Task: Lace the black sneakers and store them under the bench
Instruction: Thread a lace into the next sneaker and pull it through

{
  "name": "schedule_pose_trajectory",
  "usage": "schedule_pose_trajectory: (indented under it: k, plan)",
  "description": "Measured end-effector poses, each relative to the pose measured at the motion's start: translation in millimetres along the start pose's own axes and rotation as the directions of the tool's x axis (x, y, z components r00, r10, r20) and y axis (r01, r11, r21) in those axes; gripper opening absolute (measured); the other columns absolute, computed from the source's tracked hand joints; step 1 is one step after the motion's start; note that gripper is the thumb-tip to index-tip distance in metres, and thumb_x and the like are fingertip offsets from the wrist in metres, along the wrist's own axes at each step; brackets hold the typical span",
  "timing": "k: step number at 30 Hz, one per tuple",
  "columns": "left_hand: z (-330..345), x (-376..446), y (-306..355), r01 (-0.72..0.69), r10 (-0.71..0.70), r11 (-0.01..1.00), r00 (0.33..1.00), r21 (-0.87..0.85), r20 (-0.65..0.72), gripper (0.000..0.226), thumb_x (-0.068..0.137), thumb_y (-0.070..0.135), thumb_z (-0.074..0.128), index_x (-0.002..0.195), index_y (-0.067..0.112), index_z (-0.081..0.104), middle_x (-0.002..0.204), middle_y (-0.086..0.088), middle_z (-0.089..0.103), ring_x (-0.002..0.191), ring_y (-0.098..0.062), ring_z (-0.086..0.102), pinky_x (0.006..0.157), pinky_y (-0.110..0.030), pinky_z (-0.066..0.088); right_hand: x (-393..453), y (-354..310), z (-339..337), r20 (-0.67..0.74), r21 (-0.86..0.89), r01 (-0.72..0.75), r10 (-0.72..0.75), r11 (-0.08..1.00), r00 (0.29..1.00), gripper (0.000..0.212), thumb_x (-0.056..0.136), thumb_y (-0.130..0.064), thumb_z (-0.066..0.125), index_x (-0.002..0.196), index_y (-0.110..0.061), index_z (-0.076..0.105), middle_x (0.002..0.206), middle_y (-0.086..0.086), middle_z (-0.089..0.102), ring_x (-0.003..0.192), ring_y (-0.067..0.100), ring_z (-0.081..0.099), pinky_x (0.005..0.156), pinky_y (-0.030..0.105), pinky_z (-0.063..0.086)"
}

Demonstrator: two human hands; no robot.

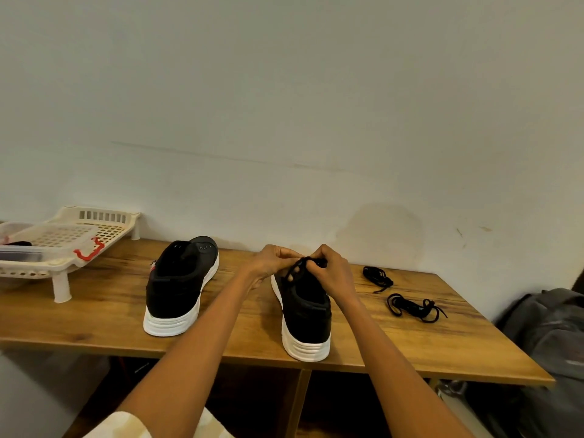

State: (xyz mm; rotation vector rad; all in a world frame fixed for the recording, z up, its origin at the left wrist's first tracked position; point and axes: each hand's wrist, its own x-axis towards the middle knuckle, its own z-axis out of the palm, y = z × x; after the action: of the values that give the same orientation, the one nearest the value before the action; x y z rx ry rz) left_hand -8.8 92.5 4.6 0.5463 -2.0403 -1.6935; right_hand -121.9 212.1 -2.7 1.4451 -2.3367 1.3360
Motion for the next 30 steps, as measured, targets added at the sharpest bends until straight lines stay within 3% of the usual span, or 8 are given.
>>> schedule_pose_trajectory:
  k: [5, 8, 11, 14, 17, 21, 27, 30]
  plan:
    - [6.9, 3.2, 3.6, 0.015, -0.008, 0.999, 0.981, 0.035, -0.194, 0.014, 0.094, 0.008, 0.054, 0.098, 0.006, 0.067, 0.091, -0.01, 0.067, 0.075, -0.018, 0.064, 0.059, -0.023, 0.057, 4.7, 3.9, -1.5, 0.09, 0.075, 0.026, -0.033, 0.997, 0.995, 0.003, 0.086, -0.023, 0.063, 0.089, -0.024, 0.063, 0.086, -0.01, 0.064, 0.085, 0.009, 0.062, 0.072, 0.025, 0.052]
    - [9.3, 2.9, 8.8, 0.101, -0.149, 0.978, 0.95, -0.18, -0.275, 0.017, 0.101, 0.011, 0.041, 0.113, 0.003, 0.051, 0.094, -0.012, 0.064, 0.053, -0.017, 0.065, 0.043, -0.023, 0.053, 4.4, 5.6, -4.6, 0.131, 0.137, 0.009, -0.027, 0.991, 0.991, 0.004, 0.087, -0.027, 0.066, 0.091, -0.026, 0.066, 0.086, -0.011, 0.065, 0.087, 0.01, 0.063, 0.076, 0.029, 0.054]
    - [8.7, 2.4, 8.3, 0.075, -0.139, 0.972, 0.947, -0.221, -0.289, 0.023, 0.102, 0.019, 0.039, 0.12, 0.005, 0.043, 0.094, -0.012, 0.064, 0.042, -0.017, 0.063, 0.042, -0.023, 0.05, 4.9, 7.5, -5.4, 0.138, 0.163, -0.006, -0.017, 0.987, 0.99, 0.006, 0.086, -0.029, 0.068, 0.091, -0.026, 0.067, 0.087, -0.011, 0.066, 0.087, 0.01, 0.065, 0.079, 0.033, 0.056]
    - [4.0, -0.2, 9.4, 0.06, -0.076, 0.994, 0.978, -0.086, -0.195, 0.039, 0.096, 0.037, 0.05, 0.123, 0.011, 0.041, 0.089, -0.008, 0.066, 0.057, -0.019, 0.066, 0.065, -0.028, 0.055, 5.1, 8.2, -5.4, 0.128, 0.153, 0.006, -0.025, 0.988, 0.991, 0.007, 0.084, -0.031, 0.069, 0.09, -0.027, 0.067, 0.087, -0.01, 0.067, 0.086, 0.01, 0.065, 0.078, 0.033, 0.056]
    - [-5.8, -5.7, 8.3, 0.007, -0.004, 0.992, 1.0, 0.125, -0.023, 0.053, 0.085, 0.026, 0.069, 0.127, 0.021, 0.038, 0.098, -0.011, 0.066, 0.075, -0.022, 0.068, 0.083, -0.034, 0.054, 3.7, 6.9, -5.9, 0.124, 0.15, 0.004, -0.023, 0.989, 0.992, 0.008, 0.084, -0.032, 0.069, 0.09, -0.027, 0.067, 0.088, -0.009, 0.067, 0.087, 0.009, 0.064, 0.076, 0.028, 0.055]
    - [-10.9, -7.8, 4.1, -0.137, 0.159, 0.941, 0.986, 0.31, -0.046, 0.051, 0.083, 0.003, 0.067, 0.128, 0.019, 0.047, 0.084, -0.007, 0.062, 0.078, -0.023, 0.064, 0.085, -0.038, 0.055, 3.0, 5.4, -4.5, 0.125, 0.18, -0.022, 0.0, 0.983, 0.992, 0.007, 0.083, -0.03, 0.07, 0.088, -0.026, 0.067, 0.086, -0.011, 0.066, 0.087, 0.008, 0.064, 0.076, 0.026, 0.053]
    - [2.3, -10.0, 2.7, -0.189, 0.365, 0.703, 0.923, 0.686, -0.12, 0.038, 0.088, 0.013, 0.062, 0.119, 0.018, 0.04, 0.093, -0.004, 0.06, 0.079, -0.018, 0.059, 0.067, -0.028, 0.047, 3.6, 3.8, -3.2, 0.141, 0.234, -0.061, 0.028, 0.97, 0.99, 0.005, 0.084, -0.025, 0.07, 0.087, -0.023, 0.067, 0.082, -0.011, 0.065, 0.085, 0.008, 0.064, 0.076, 0.023, 0.053]
    - [0.2, -10.9, 2.2, -0.224, 0.369, 0.784, 0.918, 0.579, -0.145, 0.03, 0.085, 0.021, 0.066, 0.105, 0.022, 0.044, 0.108, 0.0, 0.051, 0.09, -0.017, 0.057, 0.077, -0.031, 0.049, 3.4, 5.6, -3.0, 0.123, 0.216, -0.069, 0.043, 0.974, 0.991, 0.008, 0.083, -0.028, 0.071, 0.079, -0.026, 0.064, 0.078, -0.01, 0.065, 0.081, 0.01, 0.065, 0.071, 0.026, 0.054]
